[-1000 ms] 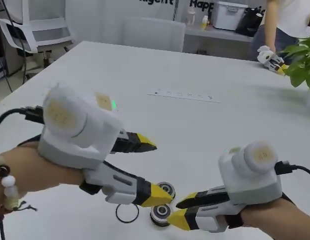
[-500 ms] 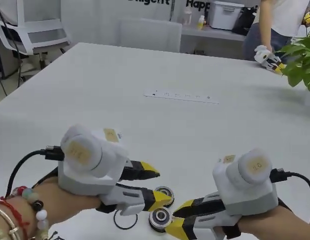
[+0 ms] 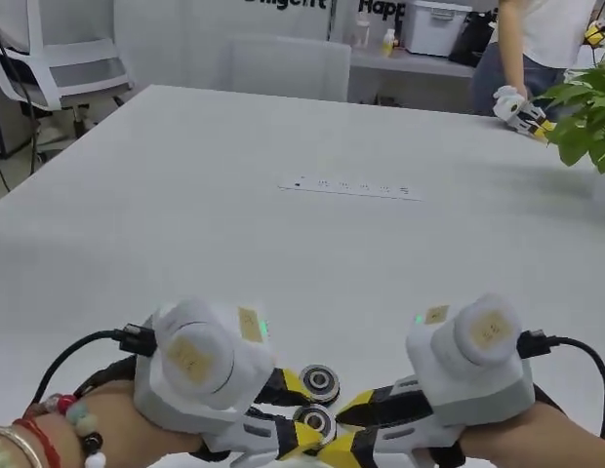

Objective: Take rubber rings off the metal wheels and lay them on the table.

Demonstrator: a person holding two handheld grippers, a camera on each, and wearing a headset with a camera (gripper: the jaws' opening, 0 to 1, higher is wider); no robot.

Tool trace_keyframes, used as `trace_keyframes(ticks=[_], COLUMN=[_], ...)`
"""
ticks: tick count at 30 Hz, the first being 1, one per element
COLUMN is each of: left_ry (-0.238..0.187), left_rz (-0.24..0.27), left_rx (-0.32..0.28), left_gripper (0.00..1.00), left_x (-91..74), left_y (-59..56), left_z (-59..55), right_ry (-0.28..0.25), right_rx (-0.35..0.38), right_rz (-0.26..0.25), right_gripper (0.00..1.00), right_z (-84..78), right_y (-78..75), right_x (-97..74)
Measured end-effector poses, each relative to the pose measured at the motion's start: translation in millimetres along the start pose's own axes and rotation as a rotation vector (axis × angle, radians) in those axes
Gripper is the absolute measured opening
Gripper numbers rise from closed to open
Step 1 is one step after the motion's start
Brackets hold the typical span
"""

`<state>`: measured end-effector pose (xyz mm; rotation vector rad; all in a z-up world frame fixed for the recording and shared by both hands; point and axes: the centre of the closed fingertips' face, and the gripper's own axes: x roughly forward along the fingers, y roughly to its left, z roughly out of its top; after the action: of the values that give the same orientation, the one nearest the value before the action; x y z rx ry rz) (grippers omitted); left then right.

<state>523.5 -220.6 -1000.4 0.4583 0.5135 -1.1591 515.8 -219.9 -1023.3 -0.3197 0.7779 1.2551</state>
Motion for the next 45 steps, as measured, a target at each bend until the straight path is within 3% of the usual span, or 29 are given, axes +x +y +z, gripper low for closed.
trace_keyframes(ticks=[3,13,14,15,23,27,35,43,45], left_ry=[0.017,-0.003,-0.004,-0.005,-0.01,-0.014,0.004,0.006,0.008], left_rz=[0.016,0.02,0.018,0.017,0.021,0.02,0.017,0.017,0.02], left_rx=[-0.026,-0.052,-0.053,-0.054,-0.058,-0.059,-0.022,-0.023,-0.018], left_gripper=[0.14,0.14,0.14,0.14,0.14,0.14,0.14,0.14,0.14], left_x=[1.5,-0.4,-0.6,-0.4,-0.4,-0.6,-1.4,-1.4,-1.7], left_y=[1.3,1.1,0.9,0.7,0.3,0.2,-2.4,-2.7,-3.1], left_z=[-4.0,-2.9,-3.0,-2.9,-2.7,-3.1,-4.5,-4.4,-4.5], right_ry=[0.006,0.015,0.041,0.025,0.039,0.037,0.038,0.001,-0.021], right_rx=[-0.027,-0.067,-0.097,-0.085,-0.085,-0.101,0.076,0.221,0.315], right_rz=[-0.003,-0.013,-0.018,-0.014,-0.021,-0.027,-0.043,-0.017,-0.011], right_gripper=[0.21,0.18,0.16,0.14,0.01,0.0,0.0,0.0,0.0], right_z=[-0.2,-0.4,-4.2,-2.1,-4.2,-3.2,-1.9,1.5,5.4], right_y=[1.2,0.5,-1.1,0.3,-1.9,-2.0,-5.9,-5.4,-4.3], right_x=[0.2,-0.3,-1.0,-0.4,-3.4,-3.2,-7.9,-12.7,-13.3])
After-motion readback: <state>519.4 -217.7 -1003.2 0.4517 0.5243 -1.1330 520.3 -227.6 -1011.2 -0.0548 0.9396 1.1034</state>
